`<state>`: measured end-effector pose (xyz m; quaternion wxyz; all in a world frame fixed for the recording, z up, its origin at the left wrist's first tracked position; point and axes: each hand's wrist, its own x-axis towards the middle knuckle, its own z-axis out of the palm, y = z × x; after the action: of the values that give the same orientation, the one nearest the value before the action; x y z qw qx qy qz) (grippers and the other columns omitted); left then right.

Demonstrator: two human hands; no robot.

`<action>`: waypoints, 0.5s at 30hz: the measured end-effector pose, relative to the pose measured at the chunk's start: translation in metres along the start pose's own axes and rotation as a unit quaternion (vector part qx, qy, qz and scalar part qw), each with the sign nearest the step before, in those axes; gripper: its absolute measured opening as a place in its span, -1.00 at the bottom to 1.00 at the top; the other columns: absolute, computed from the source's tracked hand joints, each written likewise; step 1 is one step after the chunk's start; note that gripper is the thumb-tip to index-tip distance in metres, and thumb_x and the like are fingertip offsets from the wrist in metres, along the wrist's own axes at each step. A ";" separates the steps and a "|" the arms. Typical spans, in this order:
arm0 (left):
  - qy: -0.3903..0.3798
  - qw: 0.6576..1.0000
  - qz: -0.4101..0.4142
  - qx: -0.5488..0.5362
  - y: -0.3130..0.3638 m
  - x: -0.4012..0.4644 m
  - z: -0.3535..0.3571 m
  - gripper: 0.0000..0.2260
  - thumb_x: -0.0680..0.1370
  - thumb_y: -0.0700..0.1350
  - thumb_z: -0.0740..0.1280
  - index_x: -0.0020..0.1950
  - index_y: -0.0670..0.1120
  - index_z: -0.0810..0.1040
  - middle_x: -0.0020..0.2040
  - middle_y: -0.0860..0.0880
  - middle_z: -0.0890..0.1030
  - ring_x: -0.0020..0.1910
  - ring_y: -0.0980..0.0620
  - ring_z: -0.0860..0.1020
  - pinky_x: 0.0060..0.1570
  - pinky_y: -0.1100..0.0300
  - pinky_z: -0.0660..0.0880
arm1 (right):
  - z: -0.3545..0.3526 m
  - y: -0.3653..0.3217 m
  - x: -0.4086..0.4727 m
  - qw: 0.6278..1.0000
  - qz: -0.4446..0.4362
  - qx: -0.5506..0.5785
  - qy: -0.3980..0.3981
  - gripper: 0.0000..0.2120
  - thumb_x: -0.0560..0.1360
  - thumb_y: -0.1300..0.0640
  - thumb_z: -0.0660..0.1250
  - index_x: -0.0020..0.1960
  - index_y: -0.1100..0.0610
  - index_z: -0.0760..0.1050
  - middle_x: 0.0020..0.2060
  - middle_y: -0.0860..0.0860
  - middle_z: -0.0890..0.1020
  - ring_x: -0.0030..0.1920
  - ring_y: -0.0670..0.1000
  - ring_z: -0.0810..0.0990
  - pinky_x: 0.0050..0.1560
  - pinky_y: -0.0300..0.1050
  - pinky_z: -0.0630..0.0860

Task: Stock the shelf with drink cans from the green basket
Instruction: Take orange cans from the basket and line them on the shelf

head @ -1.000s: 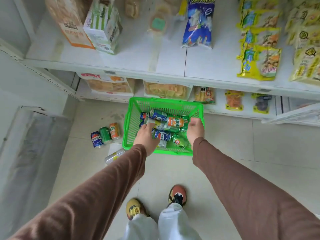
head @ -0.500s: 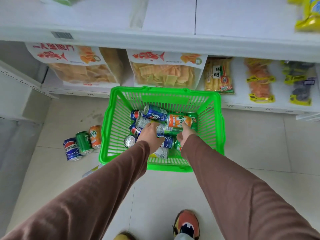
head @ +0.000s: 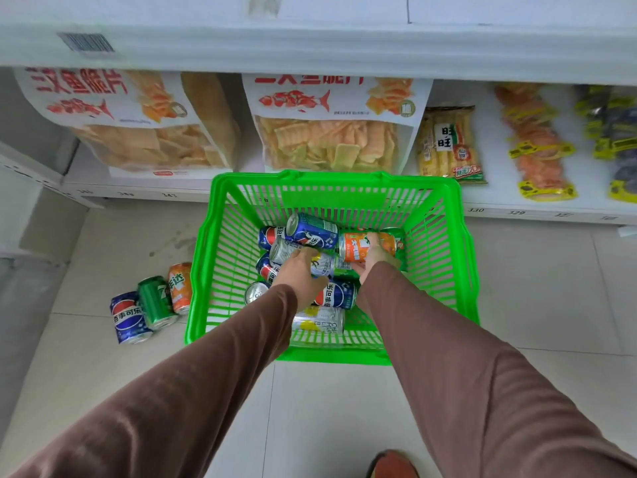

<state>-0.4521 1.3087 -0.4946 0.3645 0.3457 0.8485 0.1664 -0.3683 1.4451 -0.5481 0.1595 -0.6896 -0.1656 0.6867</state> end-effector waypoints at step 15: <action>0.014 0.999 0.016 -0.026 0.136 -0.177 -0.198 -0.42 0.48 -0.10 0.42 0.45 -0.13 0.32 0.36 -0.13 0.43 0.28 -0.10 0.44 0.25 0.12 0.37 | -0.044 -0.086 -0.304 0.966 -0.219 -0.117 -0.071 -0.46 0.43 0.05 0.55 0.25 0.11 0.31 0.05 0.01 0.61 0.15 0.18 0.64 0.24 0.29 0.55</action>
<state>-0.4461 1.2733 -0.1982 0.3586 0.3471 0.8434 0.1989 -0.3253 1.3862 -0.2374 0.2126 -0.5995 -0.4027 0.6582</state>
